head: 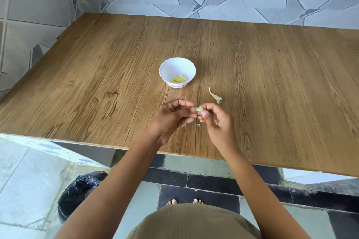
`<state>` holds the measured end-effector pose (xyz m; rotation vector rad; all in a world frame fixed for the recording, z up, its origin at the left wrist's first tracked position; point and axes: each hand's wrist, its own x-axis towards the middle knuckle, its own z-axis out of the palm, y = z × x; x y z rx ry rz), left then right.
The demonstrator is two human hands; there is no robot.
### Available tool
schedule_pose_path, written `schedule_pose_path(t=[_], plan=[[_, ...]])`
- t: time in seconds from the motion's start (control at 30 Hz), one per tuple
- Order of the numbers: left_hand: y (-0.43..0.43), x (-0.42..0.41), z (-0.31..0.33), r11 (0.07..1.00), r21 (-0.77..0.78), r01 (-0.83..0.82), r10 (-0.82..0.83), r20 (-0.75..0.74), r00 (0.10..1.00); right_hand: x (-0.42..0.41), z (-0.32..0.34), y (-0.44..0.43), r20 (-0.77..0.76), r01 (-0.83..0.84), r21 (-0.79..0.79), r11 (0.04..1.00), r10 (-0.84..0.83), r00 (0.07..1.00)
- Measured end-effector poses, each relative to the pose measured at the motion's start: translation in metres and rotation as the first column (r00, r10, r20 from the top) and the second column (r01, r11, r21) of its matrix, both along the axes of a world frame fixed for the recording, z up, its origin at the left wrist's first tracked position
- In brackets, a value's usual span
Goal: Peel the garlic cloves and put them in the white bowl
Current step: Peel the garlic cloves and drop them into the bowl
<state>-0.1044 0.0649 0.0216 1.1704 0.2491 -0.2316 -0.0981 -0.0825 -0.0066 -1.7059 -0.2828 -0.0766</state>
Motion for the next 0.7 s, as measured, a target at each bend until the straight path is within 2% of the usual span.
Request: schedule_pose_path(t=[0.1, 0.2, 0.33, 0.53, 0.63, 0.7], plan=[[0.001, -0.001, 0.001, 0.999, 0.032, -0.03, 0.028, 0.05, 0.998, 0.003, -0.007, -0.001, 0.031, 0.033, -0.09, 0.995, -0.03, 0.999], [0.004, -0.001, 0.003, 0.98, 0.186, -0.07, 0.044, 0.141, 0.989, 0.005, -0.011, -0.006, 0.041, 0.031, -0.159, 0.987, -0.025, 0.999], [0.008, -0.001, 0.006, 0.935, 0.338, -0.11, 0.027, 0.241, 0.97, 0.004, -0.001, -0.009, 0.024, -0.033, -0.098, 0.995, 0.035, 0.999], [0.01, -0.001, 0.005, 0.852, 0.509, -0.127, -0.048, 0.316, 0.947, 0.01, 0.003, -0.007, 0.344, 0.052, -0.294, 0.954, 0.055, 0.937], [0.009, -0.003, 0.005, 0.839, 0.529, -0.13, -0.08, 0.357, 0.931, 0.01, 0.002, -0.003, 0.403, 0.125, -0.314, 0.941, 0.013, 0.915], [0.009, -0.004, 0.004, 0.824, 0.549, -0.14, -0.103, 0.389, 0.916, 0.009, 0.003, -0.002, 0.365, 0.113, -0.303, 0.946, 0.005, 0.931]])
